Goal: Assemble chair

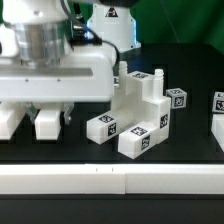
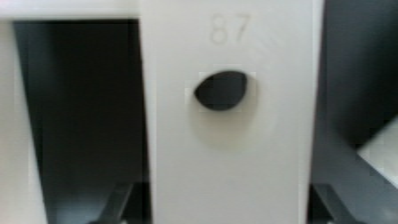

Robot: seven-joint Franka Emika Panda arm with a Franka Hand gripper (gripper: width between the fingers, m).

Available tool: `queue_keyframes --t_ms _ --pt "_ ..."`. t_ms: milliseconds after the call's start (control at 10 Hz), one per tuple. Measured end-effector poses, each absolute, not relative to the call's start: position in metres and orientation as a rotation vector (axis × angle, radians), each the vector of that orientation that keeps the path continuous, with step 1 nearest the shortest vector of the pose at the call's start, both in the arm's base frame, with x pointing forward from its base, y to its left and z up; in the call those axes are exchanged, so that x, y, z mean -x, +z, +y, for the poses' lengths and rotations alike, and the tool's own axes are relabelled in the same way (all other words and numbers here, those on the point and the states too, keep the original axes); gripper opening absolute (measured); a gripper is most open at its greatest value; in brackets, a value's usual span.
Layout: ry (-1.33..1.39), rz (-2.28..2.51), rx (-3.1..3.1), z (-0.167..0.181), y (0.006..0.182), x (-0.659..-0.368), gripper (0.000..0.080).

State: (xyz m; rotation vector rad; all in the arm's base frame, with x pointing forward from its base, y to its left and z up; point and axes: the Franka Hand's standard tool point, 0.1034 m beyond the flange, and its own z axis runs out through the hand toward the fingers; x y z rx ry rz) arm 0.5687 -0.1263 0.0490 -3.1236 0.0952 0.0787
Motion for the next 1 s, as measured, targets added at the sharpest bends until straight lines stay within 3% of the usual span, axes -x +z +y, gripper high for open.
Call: queue_keyframes --t_ms 300,800,1000 --pt "0.053 0.123 3.088 -0.118 0.091 -0.575 0.0288" --pt "0.061 0.261 3.079 -0.117 0.088 -0.575 0.0288" --pt "0.064 0.507 3.046 -0.120 0.096 -0.574 0.0288"
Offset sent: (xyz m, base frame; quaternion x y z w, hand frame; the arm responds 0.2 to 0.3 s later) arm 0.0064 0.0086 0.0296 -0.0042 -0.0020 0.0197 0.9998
